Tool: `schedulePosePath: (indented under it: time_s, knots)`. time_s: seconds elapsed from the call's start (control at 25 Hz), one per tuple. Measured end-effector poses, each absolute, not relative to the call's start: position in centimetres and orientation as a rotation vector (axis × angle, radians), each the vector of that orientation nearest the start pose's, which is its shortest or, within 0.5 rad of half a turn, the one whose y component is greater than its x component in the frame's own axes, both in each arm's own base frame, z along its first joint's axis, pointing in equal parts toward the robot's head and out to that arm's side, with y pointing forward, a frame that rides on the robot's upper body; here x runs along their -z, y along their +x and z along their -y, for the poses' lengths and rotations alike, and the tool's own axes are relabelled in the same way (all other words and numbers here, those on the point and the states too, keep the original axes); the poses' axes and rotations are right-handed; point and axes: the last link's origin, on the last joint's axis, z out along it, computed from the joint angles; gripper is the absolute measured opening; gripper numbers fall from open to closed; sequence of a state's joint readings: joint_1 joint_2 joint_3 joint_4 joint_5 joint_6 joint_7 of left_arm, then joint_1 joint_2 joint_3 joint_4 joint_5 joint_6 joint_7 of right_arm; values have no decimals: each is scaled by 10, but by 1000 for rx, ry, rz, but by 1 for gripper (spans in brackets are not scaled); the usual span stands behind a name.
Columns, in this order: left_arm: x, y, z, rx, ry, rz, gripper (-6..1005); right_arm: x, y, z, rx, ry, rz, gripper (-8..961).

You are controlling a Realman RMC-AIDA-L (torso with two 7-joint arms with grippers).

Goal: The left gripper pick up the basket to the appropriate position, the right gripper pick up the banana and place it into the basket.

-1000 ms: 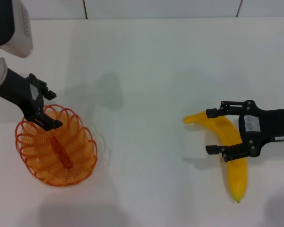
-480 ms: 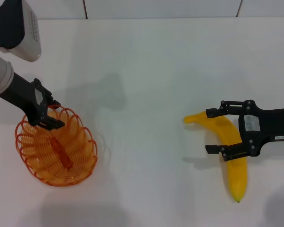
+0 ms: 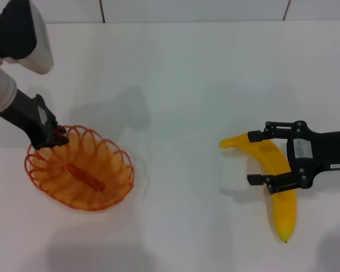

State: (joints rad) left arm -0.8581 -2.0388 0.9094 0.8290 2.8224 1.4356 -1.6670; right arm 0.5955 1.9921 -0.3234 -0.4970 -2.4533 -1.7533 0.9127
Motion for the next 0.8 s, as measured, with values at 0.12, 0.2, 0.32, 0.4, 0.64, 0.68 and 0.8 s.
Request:
schedulePosePath:
  time_s: [0.12,0.2,0.32,0.4,0.64,0.68,0.8]
  knots:
    - [-24,-235,-409,-671,-2804,263,192,-15,297,-300,-554,-2915,-175,894]
    - [-26,-235,-409,-667,-2791,271,174,-15,297,-300,-555,-2915,-181,894]
    - [-31,-233,-410,-650,-2769,262,147,-16,297,-300,-554,-2914,-192,894]
    - [-33,-232,-409,-637,-2767,258,136,-16,297,-300,-554,-2913,-194,894]
    - [-39,-227,-400,-580,-2819,236,103,-17,298,-300,-553,-2912,-195,893]
    - [-42,-224,-395,-557,-2848,222,97,-17,298,-300,-552,-2912,-195,893]
    - [-45,-224,-390,-531,-2867,215,87,-17,298,-300,-553,-2912,-194,893]
